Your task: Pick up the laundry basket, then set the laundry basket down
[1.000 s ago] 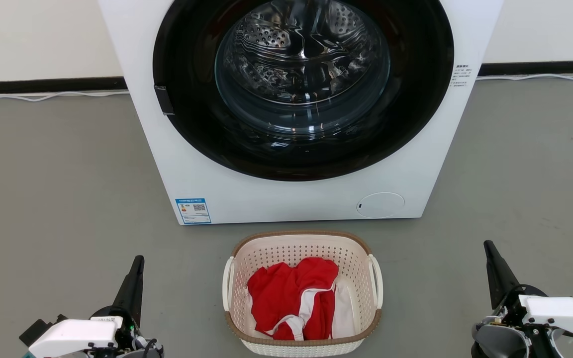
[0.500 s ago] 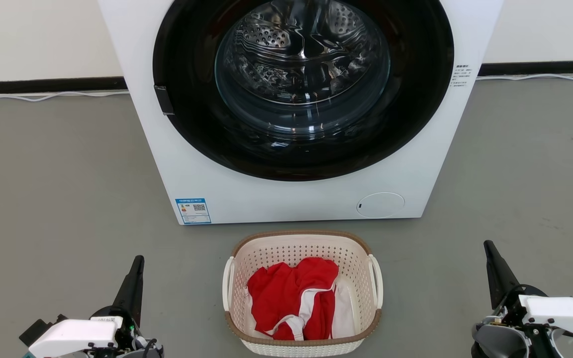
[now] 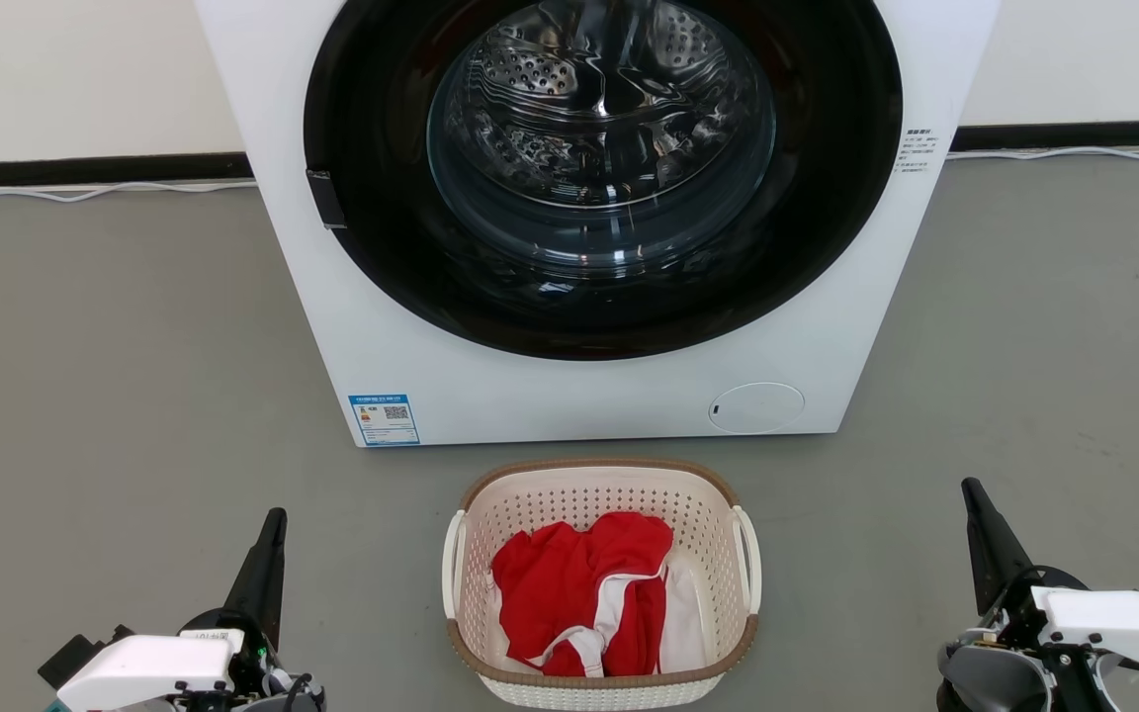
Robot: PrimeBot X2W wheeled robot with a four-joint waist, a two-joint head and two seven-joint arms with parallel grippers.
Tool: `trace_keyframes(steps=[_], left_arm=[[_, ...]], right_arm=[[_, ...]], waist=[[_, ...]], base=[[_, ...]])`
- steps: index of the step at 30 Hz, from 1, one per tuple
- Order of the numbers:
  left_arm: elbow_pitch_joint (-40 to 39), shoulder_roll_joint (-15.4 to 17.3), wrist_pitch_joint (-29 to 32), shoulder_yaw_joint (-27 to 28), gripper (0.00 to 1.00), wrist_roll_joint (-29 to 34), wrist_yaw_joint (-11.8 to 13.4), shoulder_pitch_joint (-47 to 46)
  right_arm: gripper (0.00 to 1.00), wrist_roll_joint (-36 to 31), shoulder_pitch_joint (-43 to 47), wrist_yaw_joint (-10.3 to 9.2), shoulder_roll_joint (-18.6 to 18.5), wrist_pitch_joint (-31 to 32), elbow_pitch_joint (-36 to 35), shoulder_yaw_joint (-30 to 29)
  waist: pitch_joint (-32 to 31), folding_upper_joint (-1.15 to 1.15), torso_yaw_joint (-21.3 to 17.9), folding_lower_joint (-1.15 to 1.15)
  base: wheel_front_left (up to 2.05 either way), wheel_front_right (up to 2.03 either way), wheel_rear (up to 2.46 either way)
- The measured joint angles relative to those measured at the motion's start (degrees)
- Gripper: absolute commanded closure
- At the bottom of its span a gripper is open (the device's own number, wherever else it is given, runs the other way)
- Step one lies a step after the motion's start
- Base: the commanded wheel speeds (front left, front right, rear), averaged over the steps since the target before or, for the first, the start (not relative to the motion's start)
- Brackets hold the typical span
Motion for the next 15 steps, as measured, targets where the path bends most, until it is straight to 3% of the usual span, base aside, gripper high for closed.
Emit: trace_keyframes(steps=[15], left_arm=[[0.00, 0.00, 0.00, 0.00, 1.00, 0.00, 0.00, 0.00]], right_arm=[[1.00, 0.00, 0.00, 0.00, 0.00, 0.00, 0.00, 0.00]], waist=[[0.00, 0.00, 0.00, 0.00]], base=[[0.00, 0.00, 0.00]])
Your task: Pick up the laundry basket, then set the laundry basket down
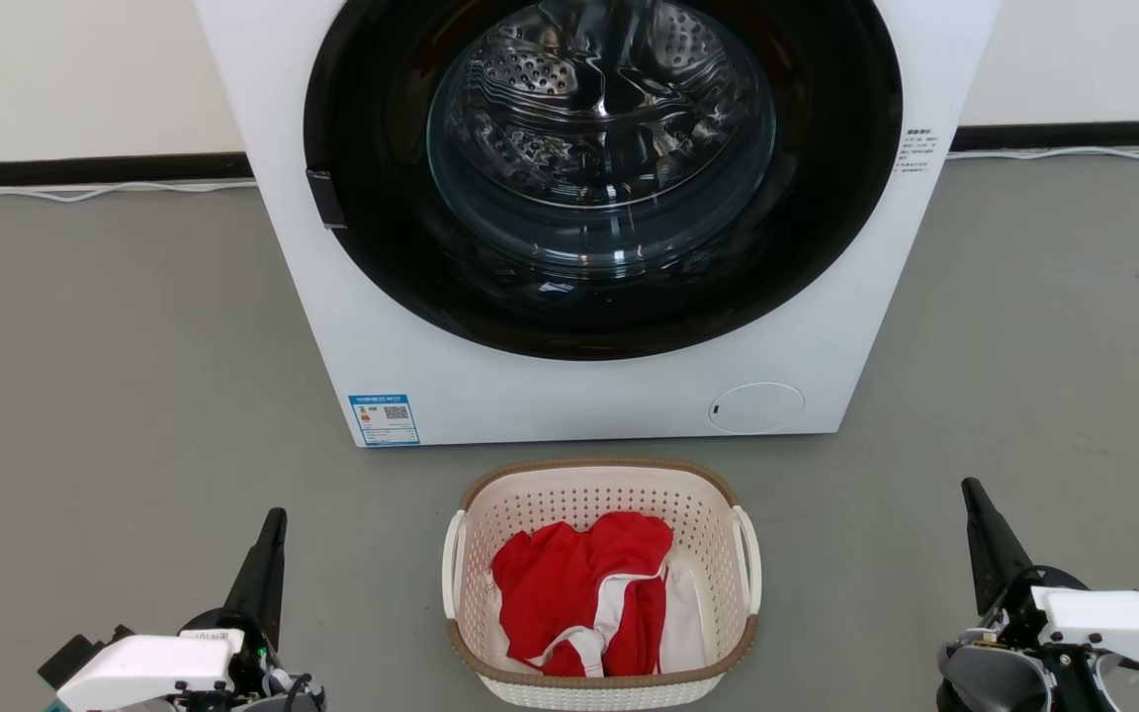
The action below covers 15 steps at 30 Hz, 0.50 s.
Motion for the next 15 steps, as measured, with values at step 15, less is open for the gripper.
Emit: trace_keyframes(steps=[15], left_arm=[[0.00, 0.00, 0.00, 0.00, 1.00, 0.00, 0.00, 0.00]], right_arm=[[1.00, 0.00, 0.00, 0.00, 0.00, 0.00, 0.00, 0.00]], waist=[[0.00, 0.00, 0.00, 0.00]], base=[[0.00, 0.00, 0.00]])
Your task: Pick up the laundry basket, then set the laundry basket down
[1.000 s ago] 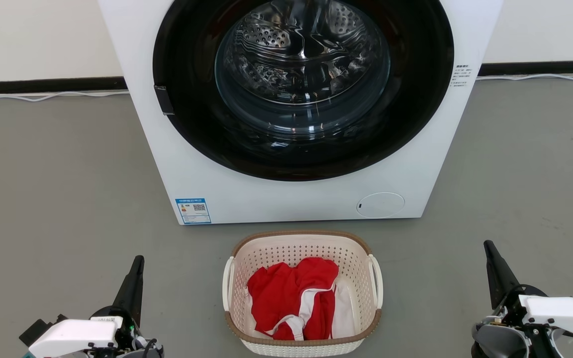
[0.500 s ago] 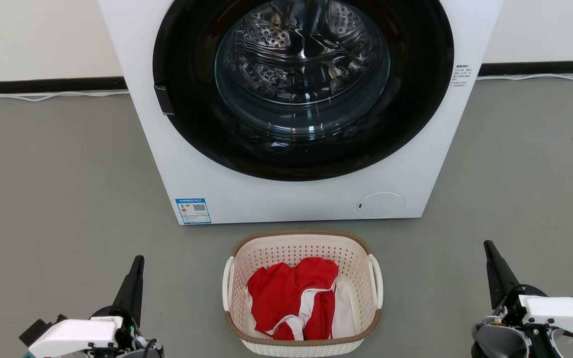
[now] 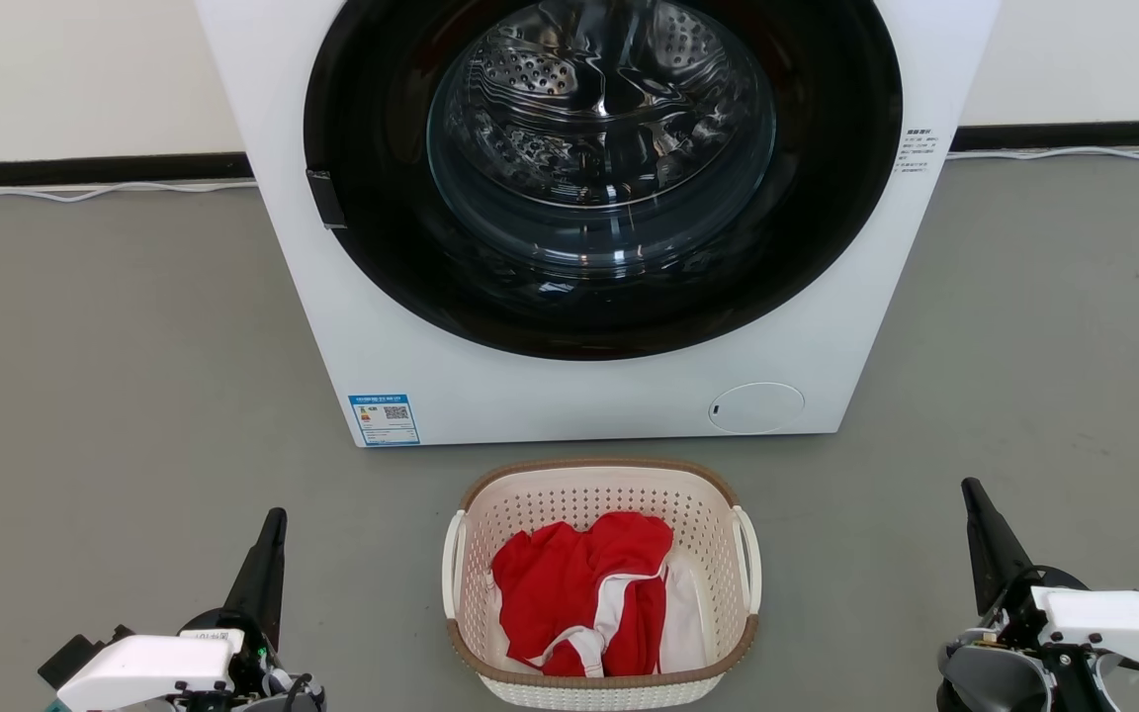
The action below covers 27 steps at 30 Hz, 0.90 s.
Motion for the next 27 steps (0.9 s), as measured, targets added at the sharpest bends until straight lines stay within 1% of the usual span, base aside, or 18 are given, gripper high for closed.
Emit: trace_keyframes(steps=[27], left_arm=[[0.00, 0.00, 0.00, 0.00, 1.00, 0.00, 0.00, 0.00]], right_arm=[[1.00, 0.00, 0.00, 0.00, 0.00, 0.00, 0.00, 0.00]], waist=[[0.00, 0.00, 0.00, 0.00]], base=[[0.00, 0.00, 0.00]])
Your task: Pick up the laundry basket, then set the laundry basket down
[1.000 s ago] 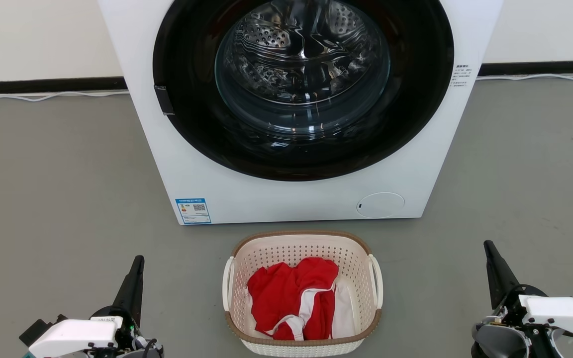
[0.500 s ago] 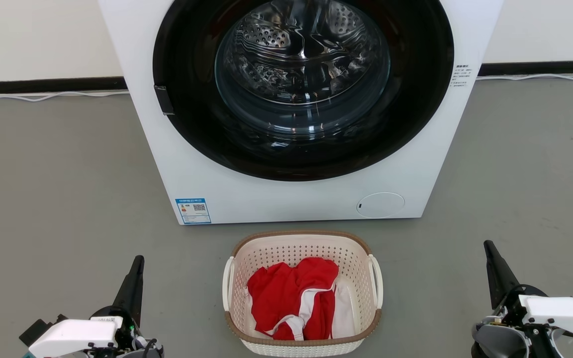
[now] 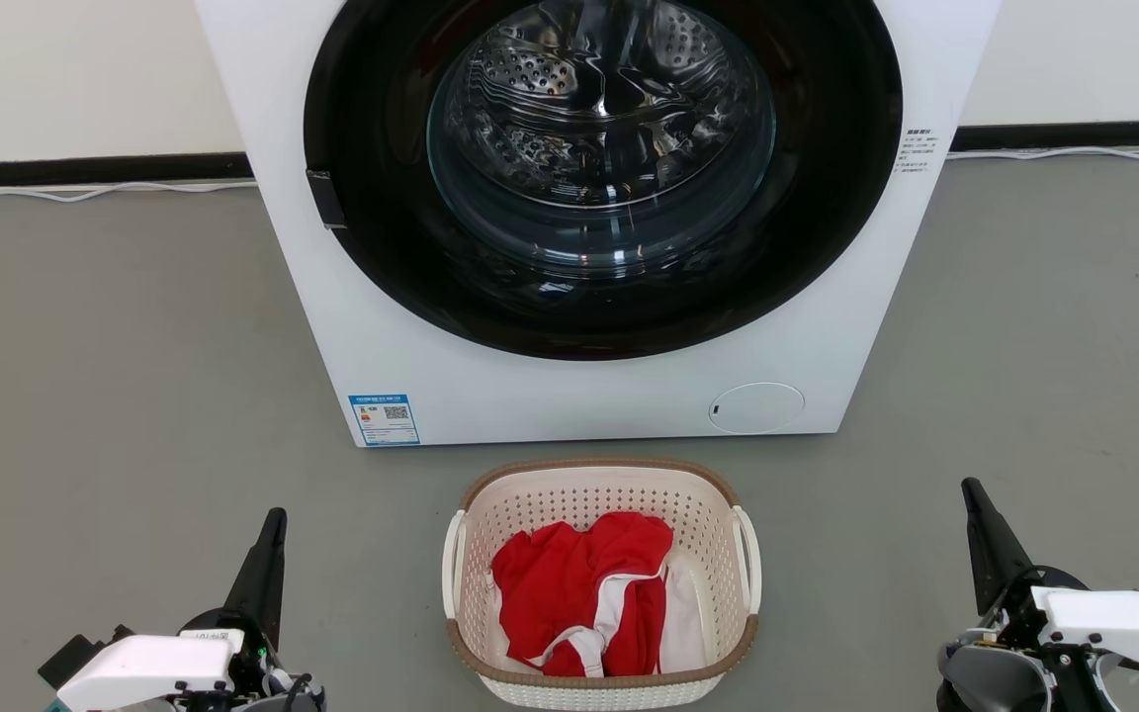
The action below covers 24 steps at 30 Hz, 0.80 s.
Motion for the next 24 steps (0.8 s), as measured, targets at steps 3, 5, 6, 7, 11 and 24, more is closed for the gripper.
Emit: trace_keyframes(steps=[3, 5, 6, 7, 11, 24], left_arm=[[0.00, 0.00, 0.00, 0.00, 1.00, 0.00, 0.00, 0.00], [0.00, 0.00, 0.00, 0.00, 1.00, 0.00, 0.00, 0.00], [0.00, 0.00, 0.00, 0.00, 1.00, 0.00, 0.00, 0.00], [0.00, 0.00, 0.00, 0.00, 1.00, 0.00, 0.00, 0.00], [0.00, 0.00, 0.00, 0.00, 1.00, 0.00, 0.00, 0.00], [0.00, 0.00, 0.00, 0.00, 1.00, 0.00, 0.00, 0.00]], right_arm=[[1.00, 0.00, 0.00, 0.00, 0.00, 0.00, 0.00, 0.00], [1.00, 0.00, 0.00, 0.00, 0.00, 0.00, 0.00, 0.00], [1.00, 0.00, 0.00, 0.00, 0.00, 0.00, 0.00, 0.00], [1.00, 0.00, 0.00, 0.00, 0.00, 0.00, 0.00, 0.00], [1.00, 0.00, 0.00, 0.00, 0.00, 0.00, 0.00, 0.00], [1.00, 0.00, 0.00, 0.00, 0.00, 0.00, -0.01, 0.00]], waist=[[0.00, 0.00, 0.00, 0.00], [0.00, 0.00, 0.00, 0.00], [0.00, 0.00, 0.00, 0.00], [0.00, 0.00, 0.00, 0.00], [0.00, 0.00, 0.00, 0.00], [0.00, 0.00, 0.00, 0.00]], base=[[0.00, 0.00, 0.00], [0.00, 0.00, 0.00], [0.00, 0.00, 0.00], [0.00, 0.00, 0.00], [0.00, 0.00, 0.00], [0.00, 0.00, 0.00]])
